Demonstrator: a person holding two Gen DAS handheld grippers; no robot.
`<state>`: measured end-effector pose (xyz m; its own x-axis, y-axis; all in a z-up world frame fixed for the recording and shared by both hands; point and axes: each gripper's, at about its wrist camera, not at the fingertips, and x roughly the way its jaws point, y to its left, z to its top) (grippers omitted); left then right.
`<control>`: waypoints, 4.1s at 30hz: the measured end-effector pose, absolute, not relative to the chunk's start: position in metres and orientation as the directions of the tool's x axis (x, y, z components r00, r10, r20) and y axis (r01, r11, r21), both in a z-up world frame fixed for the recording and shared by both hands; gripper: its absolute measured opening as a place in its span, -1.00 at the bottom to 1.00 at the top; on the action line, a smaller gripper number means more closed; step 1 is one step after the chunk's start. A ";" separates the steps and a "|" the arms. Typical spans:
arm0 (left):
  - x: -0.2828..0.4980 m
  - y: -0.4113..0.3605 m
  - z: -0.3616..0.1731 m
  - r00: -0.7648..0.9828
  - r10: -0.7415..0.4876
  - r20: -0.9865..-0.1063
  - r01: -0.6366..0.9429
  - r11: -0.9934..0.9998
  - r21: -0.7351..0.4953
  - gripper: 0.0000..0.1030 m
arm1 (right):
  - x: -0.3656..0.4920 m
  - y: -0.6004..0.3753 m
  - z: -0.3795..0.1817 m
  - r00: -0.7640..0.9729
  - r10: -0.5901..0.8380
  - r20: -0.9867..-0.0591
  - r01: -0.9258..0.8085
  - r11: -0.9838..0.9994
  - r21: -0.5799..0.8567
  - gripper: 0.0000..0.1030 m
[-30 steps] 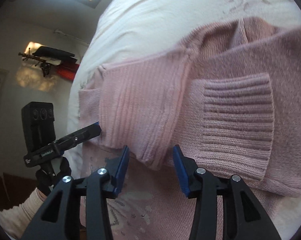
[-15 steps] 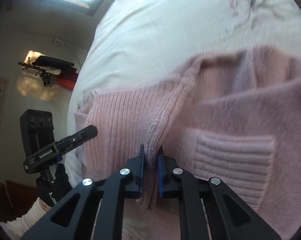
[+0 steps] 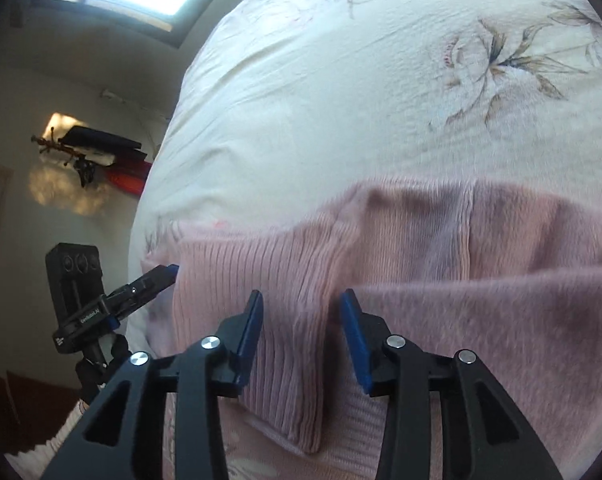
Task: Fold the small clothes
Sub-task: 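Release both tools and move them to the sweater's ribbed hem, then grasp the ribbed hem with the left tool while the right tool grasps the hem too, then lift the hem and fold it toward the collar, then open both tools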
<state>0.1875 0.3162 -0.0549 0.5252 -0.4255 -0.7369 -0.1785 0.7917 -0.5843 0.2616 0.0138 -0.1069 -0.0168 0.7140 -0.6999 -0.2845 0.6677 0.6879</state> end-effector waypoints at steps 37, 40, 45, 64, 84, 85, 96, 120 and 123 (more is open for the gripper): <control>-0.115 0.299 -0.038 0.362 -0.003 -0.932 -0.403 0.901 -0.159 -0.06 | -0.029 -0.120 -0.092 0.020 0.524 -0.852 -0.326 0.809 0.490 -0.24; -0.162 0.304 -0.043 0.301 0.001 -0.954 -0.462 0.875 -0.145 -0.04 | -0.066 -0.141 -0.090 0.025 0.487 -0.873 -0.277 0.842 0.462 -0.13; -0.219 0.299 -0.046 0.255 -0.027 -0.967 -0.490 0.858 -0.153 0.06 | -0.110 -0.172 -0.097 -0.035 0.446 -0.894 -0.207 0.872 0.443 -0.08; -0.272 0.275 -0.072 0.288 -0.250 -0.924 -0.516 0.773 -0.370 0.07 | -0.143 -0.174 -0.123 -0.137 0.494 -0.859 -0.154 0.846 0.511 -0.04; -0.264 0.265 -0.068 0.289 -0.298 -0.910 -0.484 0.774 -0.408 -0.69 | -0.152 -0.163 -0.127 -0.190 0.514 -0.836 -0.205 0.812 0.546 -0.78; -0.262 0.264 -0.065 0.296 -0.298 -0.907 -0.476 0.777 -0.411 -0.70 | -0.152 -0.163 -0.124 -0.190 0.533 -0.824 -0.203 0.800 0.564 -0.79; -0.220 0.276 -0.016 0.482 -0.351 -0.803 -0.384 0.738 -0.554 -0.70 | -0.090 -0.195 -0.071 -0.020 0.873 -0.487 0.001 0.487 0.873 -0.80; -0.090 0.352 -0.049 0.569 -0.306 -0.763 -0.449 0.662 -0.600 -0.46 | 0.069 -0.173 -0.139 0.036 0.849 -0.527 0.143 0.517 0.844 -0.63; -0.093 0.358 -0.042 0.574 -0.282 -0.769 -0.452 0.673 -0.585 -0.33 | 0.074 -0.174 -0.139 0.035 0.842 -0.538 0.152 0.527 0.836 -0.58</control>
<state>-0.0926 0.3583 -0.0423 0.5742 -0.2820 -0.7686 -0.4525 0.6732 -0.5849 0.0738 -0.1741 -0.1392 0.0346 0.8425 -0.5376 0.1518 0.5273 0.8360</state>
